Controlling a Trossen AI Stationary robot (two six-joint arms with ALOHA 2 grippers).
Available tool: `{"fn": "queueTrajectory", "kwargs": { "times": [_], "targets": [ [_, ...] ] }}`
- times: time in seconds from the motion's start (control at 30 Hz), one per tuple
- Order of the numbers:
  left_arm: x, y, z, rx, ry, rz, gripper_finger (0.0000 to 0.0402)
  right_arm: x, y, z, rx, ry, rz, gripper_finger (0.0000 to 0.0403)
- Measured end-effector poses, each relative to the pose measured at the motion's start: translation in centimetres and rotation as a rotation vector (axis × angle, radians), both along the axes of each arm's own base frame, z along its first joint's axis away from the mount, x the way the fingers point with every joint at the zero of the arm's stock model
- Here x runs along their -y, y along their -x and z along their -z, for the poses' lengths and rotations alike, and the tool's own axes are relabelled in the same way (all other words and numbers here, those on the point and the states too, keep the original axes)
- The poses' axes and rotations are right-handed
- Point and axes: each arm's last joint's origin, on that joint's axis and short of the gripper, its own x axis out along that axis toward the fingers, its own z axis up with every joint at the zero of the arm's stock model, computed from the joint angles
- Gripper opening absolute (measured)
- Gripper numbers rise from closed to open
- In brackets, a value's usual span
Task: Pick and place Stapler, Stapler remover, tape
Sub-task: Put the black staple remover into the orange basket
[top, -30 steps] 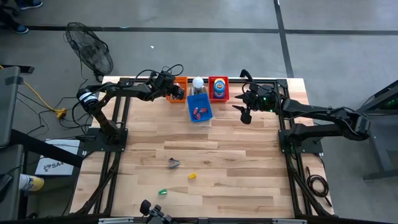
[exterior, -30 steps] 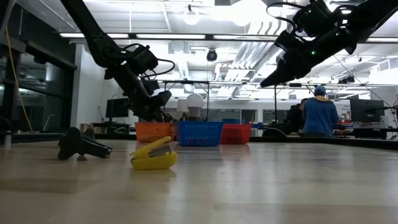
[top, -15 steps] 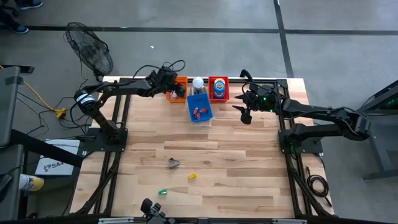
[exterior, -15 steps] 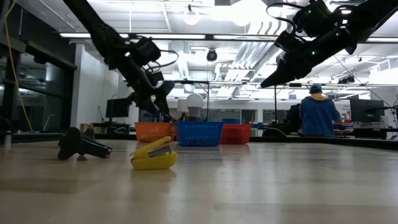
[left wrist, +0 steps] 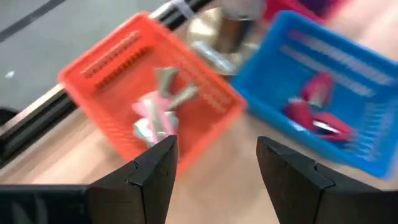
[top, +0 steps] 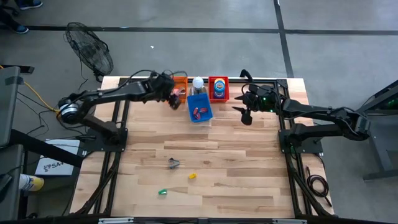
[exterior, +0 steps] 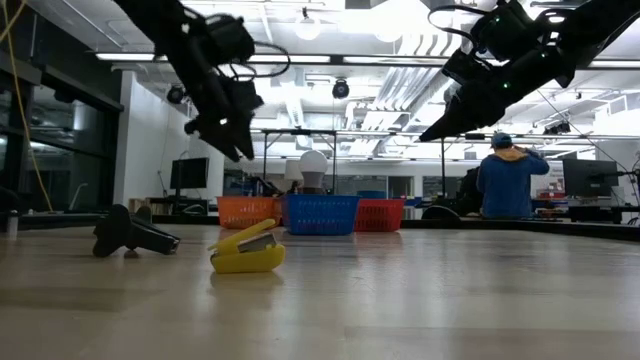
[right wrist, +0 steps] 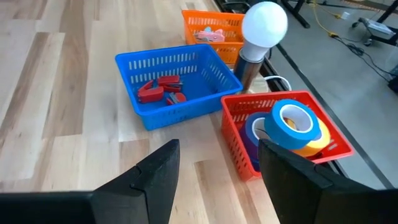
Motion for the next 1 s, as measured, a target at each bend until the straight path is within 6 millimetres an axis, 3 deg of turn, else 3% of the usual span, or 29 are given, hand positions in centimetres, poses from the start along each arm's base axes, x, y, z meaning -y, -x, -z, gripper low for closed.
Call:
{"fn": "queueTrajectory", "kwargs": {
  "times": [0.43,1.0],
  "targets": [
    [8.1,-0.8,-0.2,-0.106,0.098,0.234,0.0216,-0.3,0.1,0.3,0.002,-0.095,-0.045,0.0208],
    [15.1,-1.1,0.1,-0.145,0.172,0.483,0.0216,-0.6,0.2,0.6,-0.026,-0.155,-0.076,0.0208]
  ]
}}
